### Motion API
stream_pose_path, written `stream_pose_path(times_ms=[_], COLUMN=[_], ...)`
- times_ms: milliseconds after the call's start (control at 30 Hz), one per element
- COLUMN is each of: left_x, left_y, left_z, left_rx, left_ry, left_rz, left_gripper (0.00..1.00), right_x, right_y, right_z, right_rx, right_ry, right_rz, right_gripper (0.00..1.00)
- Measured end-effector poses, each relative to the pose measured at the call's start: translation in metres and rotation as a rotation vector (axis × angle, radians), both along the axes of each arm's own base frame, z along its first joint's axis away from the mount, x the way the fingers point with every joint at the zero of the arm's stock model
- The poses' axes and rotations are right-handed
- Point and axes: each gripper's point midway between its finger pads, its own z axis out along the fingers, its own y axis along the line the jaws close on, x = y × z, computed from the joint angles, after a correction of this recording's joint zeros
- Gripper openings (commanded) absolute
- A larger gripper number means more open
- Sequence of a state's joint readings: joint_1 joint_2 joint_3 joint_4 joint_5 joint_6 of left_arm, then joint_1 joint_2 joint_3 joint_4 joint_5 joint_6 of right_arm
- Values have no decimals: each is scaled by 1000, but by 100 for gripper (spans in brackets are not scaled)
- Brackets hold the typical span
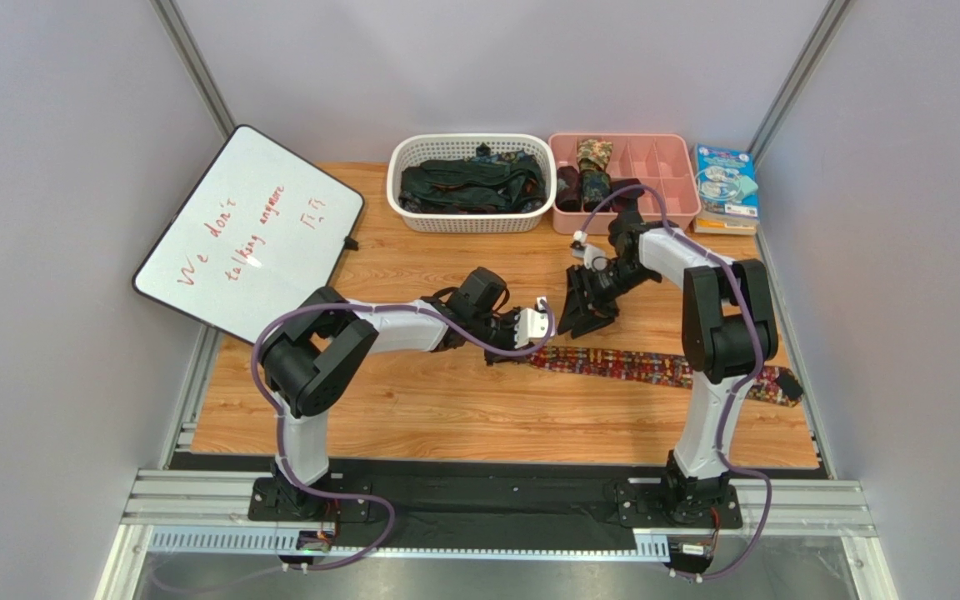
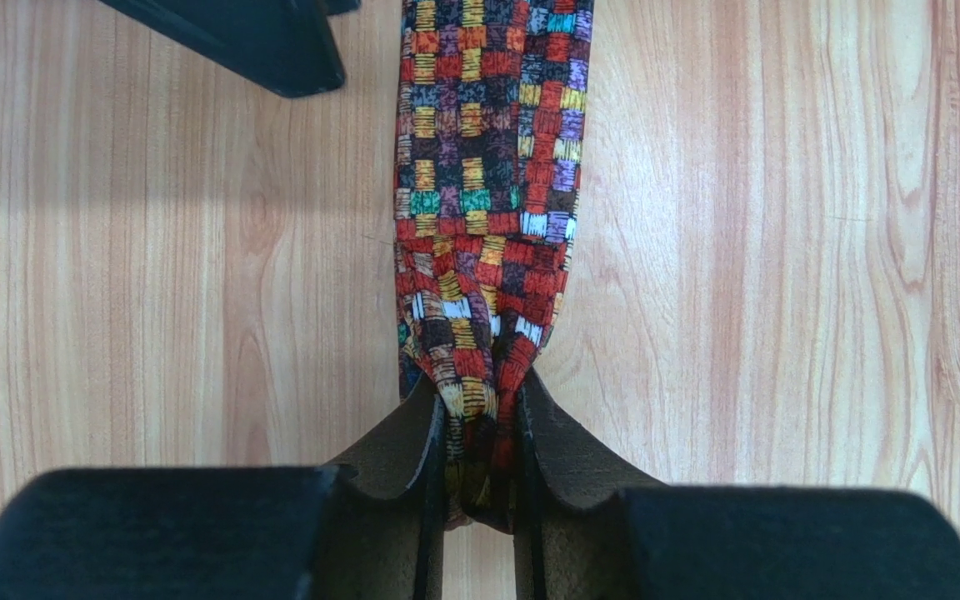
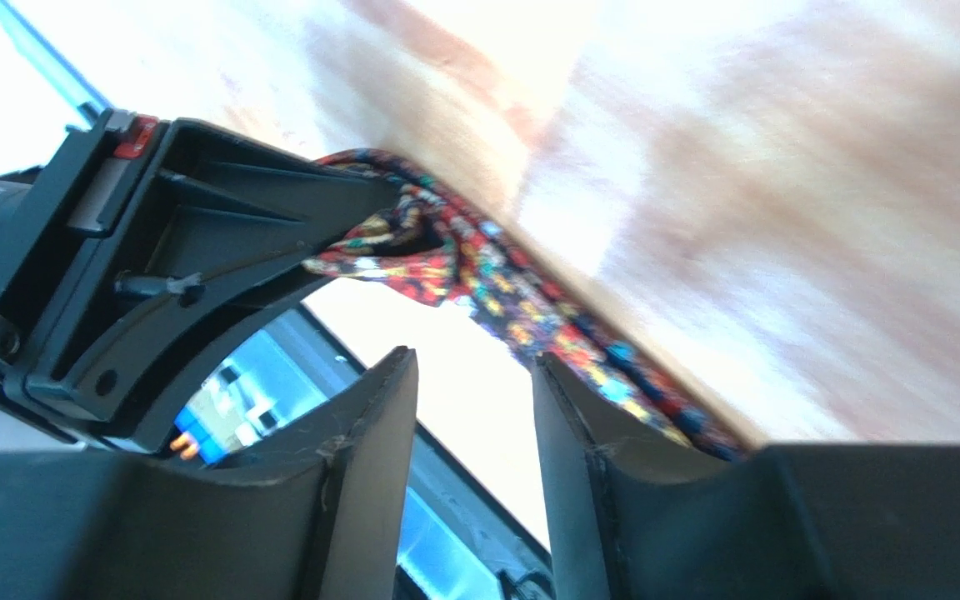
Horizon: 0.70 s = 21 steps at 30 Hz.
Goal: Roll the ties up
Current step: Roll the tie at the center of the board.
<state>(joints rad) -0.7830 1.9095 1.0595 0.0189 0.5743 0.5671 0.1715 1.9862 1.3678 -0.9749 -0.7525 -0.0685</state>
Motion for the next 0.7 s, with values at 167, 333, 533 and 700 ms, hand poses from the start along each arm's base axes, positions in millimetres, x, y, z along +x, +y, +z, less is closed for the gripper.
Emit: stream_pose_path(times_ms=[167,333,533,700], left_x=[0,0,1,1], left_y=[0,0,0,1], left_z=[0,0,0,0], left_rx=[0,1,5,6], left_ry=[0,0,6,8], left_rz=[0,1,10,13], left_gripper=[9,9,8,8], right_x=[9,7,-21,-28], right_y=[-8,-14,-20,-26], right_z=[-8,-34,-37,-35], right_rx=[-64,-133,-147,-163], right_ry=[-15,41,143,147], right_rz=[5,32,69,106], right_gripper=[44,29,24,25])
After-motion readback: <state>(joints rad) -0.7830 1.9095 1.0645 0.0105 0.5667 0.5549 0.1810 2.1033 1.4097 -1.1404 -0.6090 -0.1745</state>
